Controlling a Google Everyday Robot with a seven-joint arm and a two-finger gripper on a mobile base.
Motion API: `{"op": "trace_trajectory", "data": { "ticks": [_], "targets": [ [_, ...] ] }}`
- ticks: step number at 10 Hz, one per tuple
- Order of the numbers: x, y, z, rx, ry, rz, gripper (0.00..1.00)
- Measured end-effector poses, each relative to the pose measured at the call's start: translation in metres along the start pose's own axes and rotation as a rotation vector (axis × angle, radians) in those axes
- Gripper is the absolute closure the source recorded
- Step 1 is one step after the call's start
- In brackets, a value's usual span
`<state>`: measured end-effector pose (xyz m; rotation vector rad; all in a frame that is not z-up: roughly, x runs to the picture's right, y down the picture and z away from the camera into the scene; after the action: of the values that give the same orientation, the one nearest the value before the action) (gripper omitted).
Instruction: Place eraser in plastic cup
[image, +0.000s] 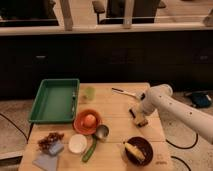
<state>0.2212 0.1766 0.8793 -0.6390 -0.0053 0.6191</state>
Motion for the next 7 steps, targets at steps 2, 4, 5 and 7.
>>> {"op": "trace_trajectory", "data": {
  "ticks": [2,4,5,7],
  "targets": [
    [0.002,-0.001,0.001,-0.002,0.003,-0.003,0.83],
    [0.005,-0.001,-0.002,0.001,0.009,-0.012,0.99],
    [0.007,-0.001,-0.004,0.005,0.009,-0.015,1.00],
    [0.009,-0.002,-0.012,0.014,0.008,-0.024,1.00]
  ]
}}
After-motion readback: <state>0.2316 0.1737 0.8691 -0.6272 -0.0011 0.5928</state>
